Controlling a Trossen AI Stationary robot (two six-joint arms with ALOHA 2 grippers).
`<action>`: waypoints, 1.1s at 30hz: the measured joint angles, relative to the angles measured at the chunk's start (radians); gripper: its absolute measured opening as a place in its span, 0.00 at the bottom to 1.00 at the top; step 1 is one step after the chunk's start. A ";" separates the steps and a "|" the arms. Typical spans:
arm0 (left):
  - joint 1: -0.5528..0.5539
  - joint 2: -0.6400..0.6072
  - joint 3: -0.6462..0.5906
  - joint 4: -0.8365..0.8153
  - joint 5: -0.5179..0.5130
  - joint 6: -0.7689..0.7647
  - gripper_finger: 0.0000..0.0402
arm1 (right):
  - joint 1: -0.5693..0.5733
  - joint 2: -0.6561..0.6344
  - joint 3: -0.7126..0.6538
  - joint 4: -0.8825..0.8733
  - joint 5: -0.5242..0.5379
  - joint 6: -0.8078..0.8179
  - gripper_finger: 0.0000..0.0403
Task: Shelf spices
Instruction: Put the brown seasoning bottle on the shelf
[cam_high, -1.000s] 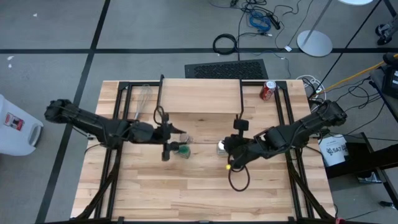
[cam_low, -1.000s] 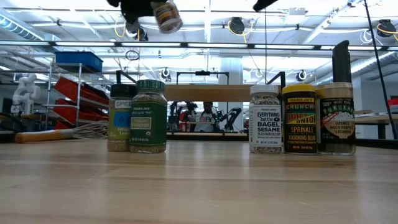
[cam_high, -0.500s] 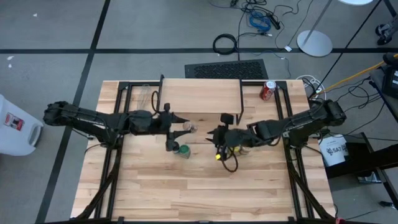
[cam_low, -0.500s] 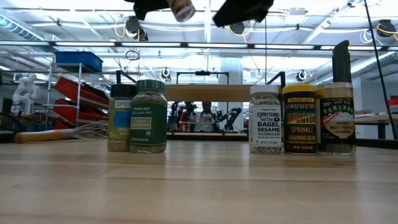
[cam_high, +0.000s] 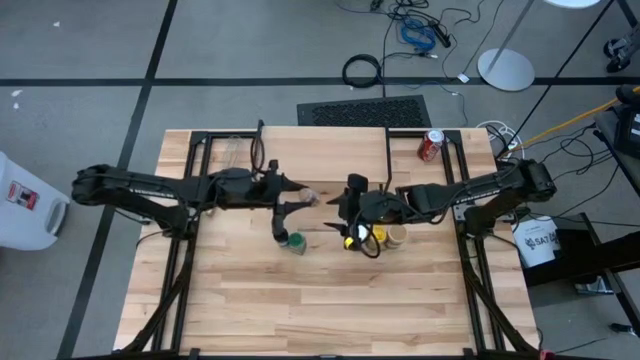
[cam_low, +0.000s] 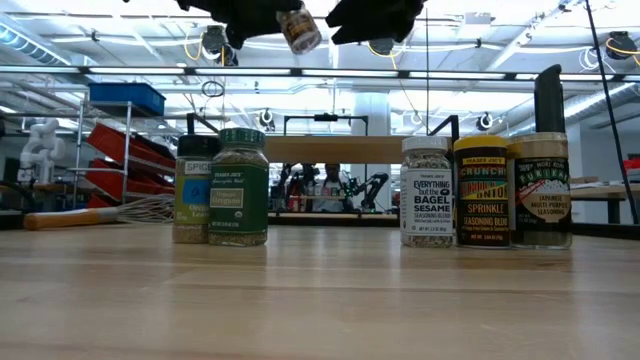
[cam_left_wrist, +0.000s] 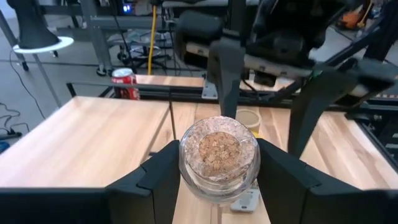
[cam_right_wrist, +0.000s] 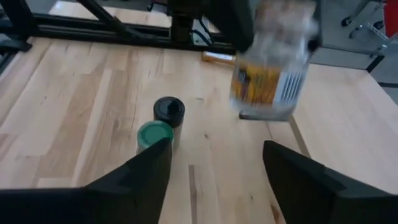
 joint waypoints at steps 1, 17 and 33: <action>0.000 0.008 0.000 0.002 0.000 0.000 0.46 | -0.005 0.000 0.000 0.004 -0.008 -0.001 0.61; 0.000 0.077 0.000 0.030 0.030 0.018 0.46 | -0.056 0.023 0.000 0.077 -0.114 -0.007 0.64; -0.001 0.100 0.000 0.063 0.074 0.019 0.46 | -0.074 0.040 0.000 0.097 -0.125 -0.019 0.64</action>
